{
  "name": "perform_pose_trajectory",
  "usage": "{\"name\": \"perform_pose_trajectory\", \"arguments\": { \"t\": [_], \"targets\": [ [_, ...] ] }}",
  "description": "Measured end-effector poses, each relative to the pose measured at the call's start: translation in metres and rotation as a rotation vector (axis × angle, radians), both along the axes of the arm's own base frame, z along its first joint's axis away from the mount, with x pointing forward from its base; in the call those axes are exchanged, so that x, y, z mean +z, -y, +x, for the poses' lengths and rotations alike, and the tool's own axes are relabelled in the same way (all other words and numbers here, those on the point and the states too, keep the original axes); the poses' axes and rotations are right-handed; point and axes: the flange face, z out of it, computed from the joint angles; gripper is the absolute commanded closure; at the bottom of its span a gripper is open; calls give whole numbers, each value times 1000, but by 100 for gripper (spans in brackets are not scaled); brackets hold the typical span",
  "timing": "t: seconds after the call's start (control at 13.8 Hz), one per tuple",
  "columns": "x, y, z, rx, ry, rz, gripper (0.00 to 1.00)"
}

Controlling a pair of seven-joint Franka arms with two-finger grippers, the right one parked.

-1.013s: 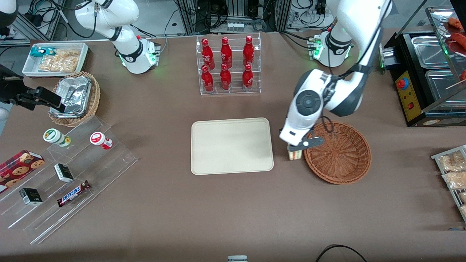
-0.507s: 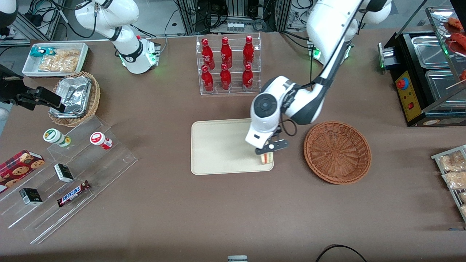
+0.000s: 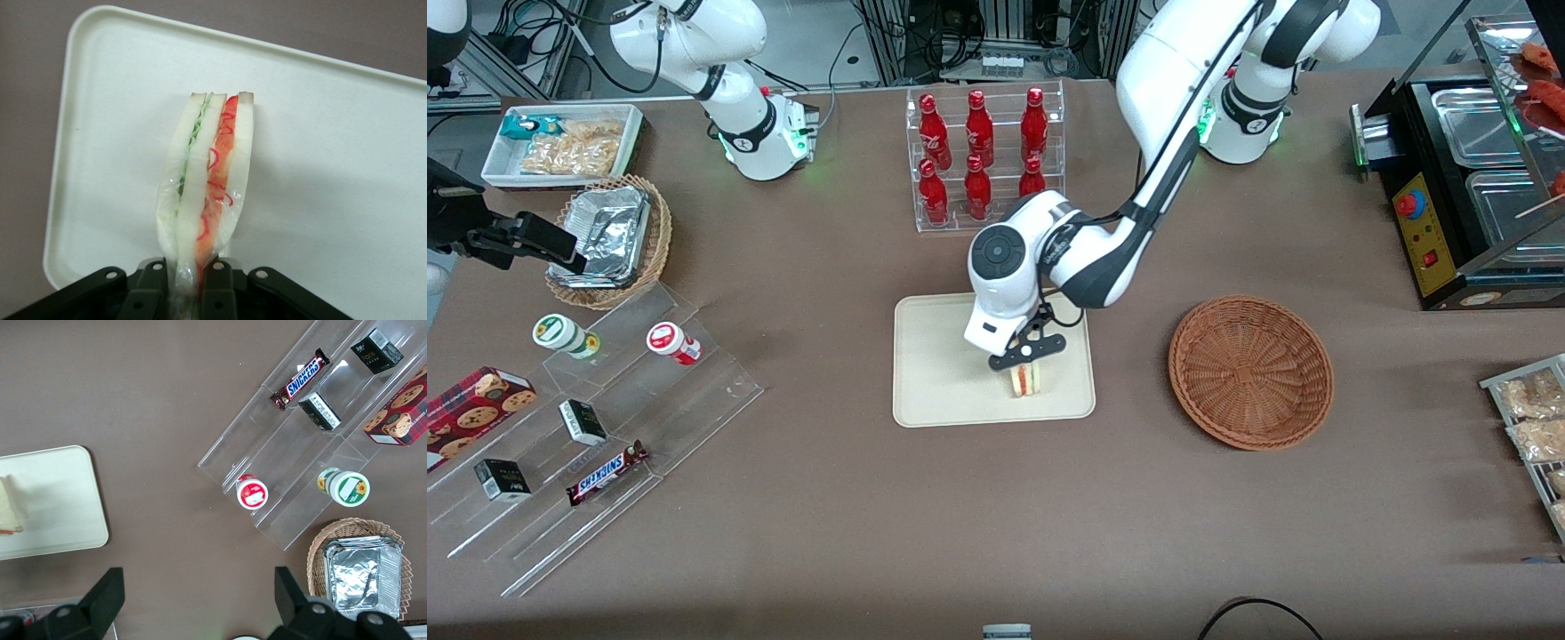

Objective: Place sandwich from basket to tray
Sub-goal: 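Lower the sandwich onto the cream tray and open the left gripper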

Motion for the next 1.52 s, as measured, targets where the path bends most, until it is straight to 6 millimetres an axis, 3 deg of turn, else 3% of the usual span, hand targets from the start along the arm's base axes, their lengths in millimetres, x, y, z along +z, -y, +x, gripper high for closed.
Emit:
{"name": "perform_pose_trajectory", "arguments": {
  "t": [0.29,0.51,0.58,0.8,1.16,1.52],
  "targets": [
    [0,18,-8,-13,-3,-23,85],
    [-2,22,-7,-14,3,-33,76],
    [-5,22,-7,-14,3,-34,65],
    [-12,22,-7,-14,-1,-31,0],
    [2,27,-2,-12,19,-52,0],
    [65,19,11,5,61,-77,0]
  ]
}}
